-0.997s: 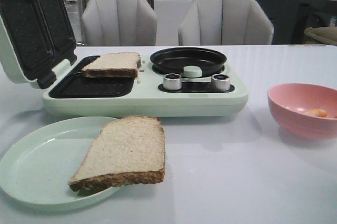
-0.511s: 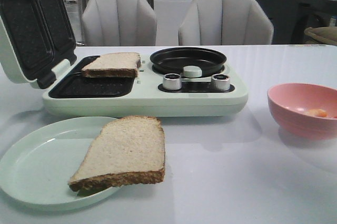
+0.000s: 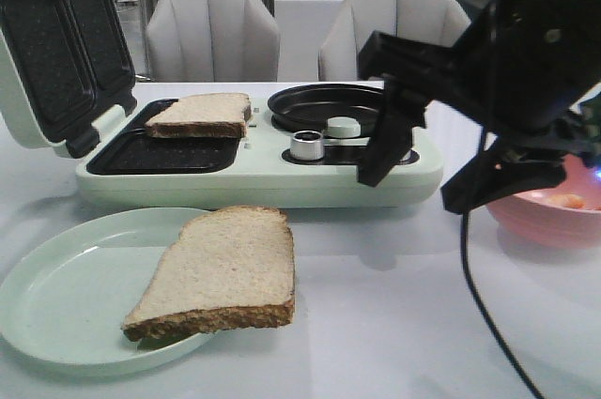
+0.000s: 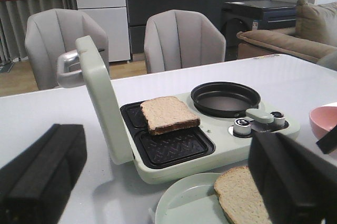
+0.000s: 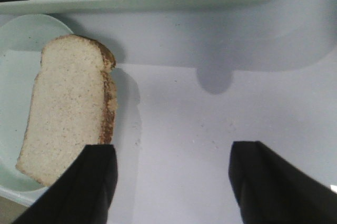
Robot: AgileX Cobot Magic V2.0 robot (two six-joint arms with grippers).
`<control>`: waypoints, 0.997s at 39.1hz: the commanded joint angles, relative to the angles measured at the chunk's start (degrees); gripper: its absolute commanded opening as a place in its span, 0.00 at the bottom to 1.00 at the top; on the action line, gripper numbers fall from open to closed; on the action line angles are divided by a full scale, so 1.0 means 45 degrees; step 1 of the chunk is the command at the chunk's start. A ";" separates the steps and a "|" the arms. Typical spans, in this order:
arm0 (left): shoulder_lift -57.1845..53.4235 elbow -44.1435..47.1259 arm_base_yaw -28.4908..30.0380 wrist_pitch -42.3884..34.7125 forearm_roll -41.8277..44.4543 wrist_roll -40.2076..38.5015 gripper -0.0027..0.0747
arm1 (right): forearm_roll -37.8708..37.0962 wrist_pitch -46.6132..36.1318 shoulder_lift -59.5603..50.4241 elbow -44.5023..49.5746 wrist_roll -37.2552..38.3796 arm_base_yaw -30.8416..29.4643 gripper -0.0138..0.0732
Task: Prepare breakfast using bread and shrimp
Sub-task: 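Reach the right gripper down and grasp the remaining bread slice, then carry the bread with the right gripper and lay it on the first slice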
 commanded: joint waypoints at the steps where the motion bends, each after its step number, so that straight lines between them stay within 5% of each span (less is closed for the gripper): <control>1: 0.0141 -0.0289 0.0011 -0.1006 -0.0094 -0.0027 0.90 | 0.1238 -0.0119 0.0528 -0.0951 -0.1043 0.0066 0.79; 19: 0.0141 -0.0289 0.0011 -0.1006 -0.0094 -0.0027 0.90 | 1.2304 0.1382 0.3716 -0.1825 -1.1449 0.0054 0.79; 26: 0.0141 -0.0289 0.0011 -0.1006 -0.0094 -0.0027 0.90 | 1.4765 0.1962 0.4557 -0.1825 -1.3393 0.0054 0.78; 29: 0.0141 -0.0289 0.0011 -0.1006 -0.0094 -0.0027 0.90 | 1.5379 0.2216 0.4699 -0.1825 -1.4036 0.0054 0.70; 36: 0.0141 -0.0289 0.0011 -0.1006 -0.0094 -0.0027 0.90 | 1.5767 0.2294 0.4588 -0.1825 -1.4441 0.0012 0.33; 39: 0.0141 -0.0289 0.0011 -0.1006 -0.0094 -0.0027 0.90 | 1.5892 0.2345 0.4357 -0.1825 -1.4472 -0.0062 0.32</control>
